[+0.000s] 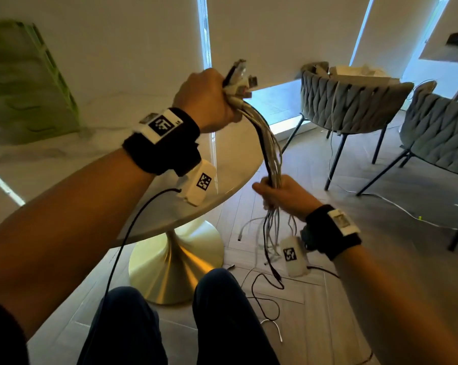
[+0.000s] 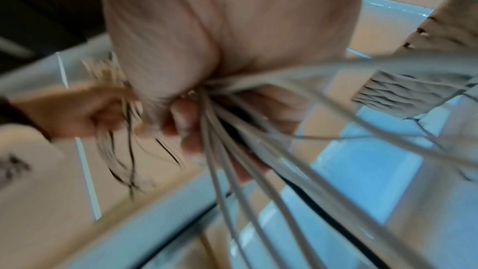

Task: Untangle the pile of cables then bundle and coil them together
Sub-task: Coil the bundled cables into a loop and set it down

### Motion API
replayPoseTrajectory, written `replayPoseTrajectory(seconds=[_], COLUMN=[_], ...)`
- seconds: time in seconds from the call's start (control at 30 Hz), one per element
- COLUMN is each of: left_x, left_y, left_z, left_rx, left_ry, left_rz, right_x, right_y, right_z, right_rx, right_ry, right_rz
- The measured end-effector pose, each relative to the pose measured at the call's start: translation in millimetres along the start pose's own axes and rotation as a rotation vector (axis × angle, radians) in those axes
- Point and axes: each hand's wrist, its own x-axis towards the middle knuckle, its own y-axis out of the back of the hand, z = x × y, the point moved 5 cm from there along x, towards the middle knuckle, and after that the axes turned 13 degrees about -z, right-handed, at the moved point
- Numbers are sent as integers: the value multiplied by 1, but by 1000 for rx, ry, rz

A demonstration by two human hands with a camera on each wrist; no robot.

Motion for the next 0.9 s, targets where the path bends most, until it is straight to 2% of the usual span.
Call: replayPoseTrajectory(seconds=[0.1, 0.27, 0.43, 0.5, 0.57, 0.67, 0.77, 0.9], left_x=[-2, 1, 6, 7, 8, 8, 6, 6], left_y=[-6, -14, -8, -5, -8, -24, -37, -41], left_z=[-1, -22, -33, -34, -34, -32, -26, -19], left_rx=[-4, -189, -379, -451, -441, -403, -455, -519], left_ry=[20, 123, 133, 118, 112, 130, 123, 86], left_rz=[-38, 12, 83, 41, -55, -154, -190, -188], right_x=[5, 5, 8, 12, 16, 18, 18, 12], right_y=[-17, -21, 17, 41, 58, 66, 65, 94], right_z=[36, 55, 31, 15, 8, 10, 10, -9], right_rx=[16, 119, 178, 50, -127, -217, -127, 98], right_ry=[-107, -121, -96, -94, -139, -180, -103, 1], right_rz=[-1, 30, 246, 275, 220, 172, 211, 408])
